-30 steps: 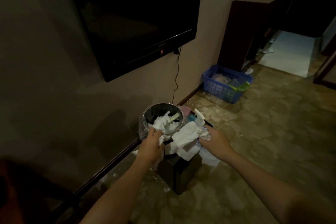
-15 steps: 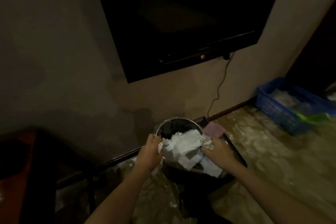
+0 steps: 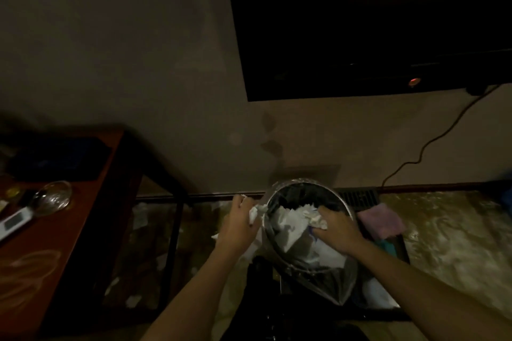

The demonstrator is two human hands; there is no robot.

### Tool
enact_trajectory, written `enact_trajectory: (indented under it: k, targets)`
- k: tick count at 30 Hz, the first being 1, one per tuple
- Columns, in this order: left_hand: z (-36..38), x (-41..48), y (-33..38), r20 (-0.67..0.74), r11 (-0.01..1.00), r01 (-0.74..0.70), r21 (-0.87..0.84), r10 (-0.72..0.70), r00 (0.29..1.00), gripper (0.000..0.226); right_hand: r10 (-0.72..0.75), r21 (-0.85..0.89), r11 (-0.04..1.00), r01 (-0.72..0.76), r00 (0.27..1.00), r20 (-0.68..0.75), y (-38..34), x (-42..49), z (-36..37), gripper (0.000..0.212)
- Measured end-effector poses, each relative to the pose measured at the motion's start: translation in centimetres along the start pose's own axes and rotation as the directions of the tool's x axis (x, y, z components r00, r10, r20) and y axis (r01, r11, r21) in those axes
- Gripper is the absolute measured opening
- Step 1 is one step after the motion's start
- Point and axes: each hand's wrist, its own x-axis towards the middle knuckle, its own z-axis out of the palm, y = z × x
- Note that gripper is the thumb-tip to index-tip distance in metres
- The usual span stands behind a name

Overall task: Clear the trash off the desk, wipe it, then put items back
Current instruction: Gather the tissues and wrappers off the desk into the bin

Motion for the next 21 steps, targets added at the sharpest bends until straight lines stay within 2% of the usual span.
enact_trajectory:
  k: [4, 8, 12, 13, 15, 18, 21]
  targets:
    - [0.0, 0.0, -0.5, 0.019, 0.999, -0.031, -0.029, 0.032, 0.999, 0.029, 0.006, -0.018, 1.000, -0.003, 0.988, 0.157, 0.8, 0.7, 1.1, 0.079]
    - [0.2, -0.4, 0.5, -0.004, 0.996, -0.076, -0.052, 0.076, 0.997, 0.024, 0.066, -0.273, 0.962, -0.013, 0.981, 0.185, 1.4, -0.1, 1.4, 0.103]
    - [0.9, -1.2, 2.1, -0.022, 0.978, -0.193, -0.074, 0.192, 0.981, 0.022, 0.141, -0.455, 0.890, -0.036, 0.970, 0.198, 2.8, -1.4, 2.0, 0.105]
    - [0.2, -1.5, 2.6, 0.022, 0.973, -0.225, -0.059, 0.227, 0.974, 0.023, 0.163, -0.489, 0.872, -0.032, 0.960, 0.228, 2.6, -2.0, 2.0, 0.103]
    - [3.2, 8.5, -1.2, 0.218, 0.990, -0.128, -0.053, 0.137, 0.966, 0.025, 0.284, -0.452, 0.888, -0.083, 0.873, 0.397, 5.1, 7.9, 5.5, 0.098]
    - [2.5, 8.5, -0.4, 0.242, 0.978, -0.207, -0.015, 0.205, 0.948, 0.027, 0.324, -0.498, 0.862, -0.091, 0.855, 0.406, 4.4, 7.6, 5.7, 0.090]
    - [3.4, 8.0, 0.1, 0.236, 0.945, -0.315, -0.084, 0.326, 0.915, 0.024, 0.301, -0.483, 0.872, -0.073, 0.859, 0.414, 3.6, 7.8, 5.7, 0.107]
